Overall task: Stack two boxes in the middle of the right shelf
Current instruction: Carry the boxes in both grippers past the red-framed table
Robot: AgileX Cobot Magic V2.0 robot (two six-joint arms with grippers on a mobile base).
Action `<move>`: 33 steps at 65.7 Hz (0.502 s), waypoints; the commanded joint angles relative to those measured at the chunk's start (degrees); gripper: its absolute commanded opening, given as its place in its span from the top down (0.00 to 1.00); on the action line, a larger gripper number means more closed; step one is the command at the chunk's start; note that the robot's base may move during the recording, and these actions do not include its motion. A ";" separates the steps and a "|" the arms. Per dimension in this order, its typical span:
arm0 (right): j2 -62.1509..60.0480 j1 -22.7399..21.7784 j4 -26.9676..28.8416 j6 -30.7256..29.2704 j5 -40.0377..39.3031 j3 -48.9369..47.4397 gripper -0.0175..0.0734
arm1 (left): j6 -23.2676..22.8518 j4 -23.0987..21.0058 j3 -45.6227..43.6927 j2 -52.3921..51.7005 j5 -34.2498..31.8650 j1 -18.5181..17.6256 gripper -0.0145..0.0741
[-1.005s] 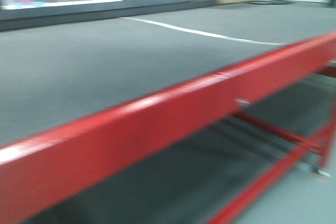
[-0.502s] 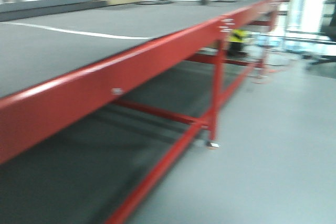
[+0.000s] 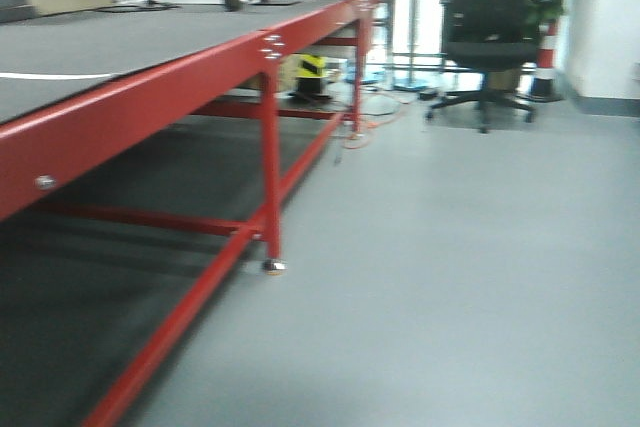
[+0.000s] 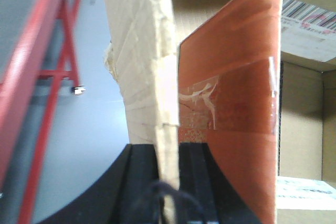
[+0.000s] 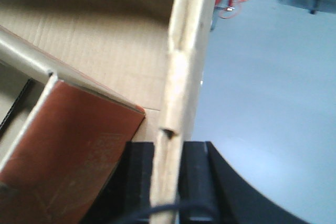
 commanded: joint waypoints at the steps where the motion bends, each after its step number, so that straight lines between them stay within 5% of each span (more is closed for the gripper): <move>1: -0.66 -0.50 -3.15 -0.55 -3.24 -0.56 0.98 | 0.30 1.22 -0.92 -1.21 -1.77 0.18 0.96; 33: -0.66 -0.50 -3.15 -0.55 -3.24 -0.56 0.98 | 0.30 1.22 -0.92 -1.21 -1.77 0.18 0.96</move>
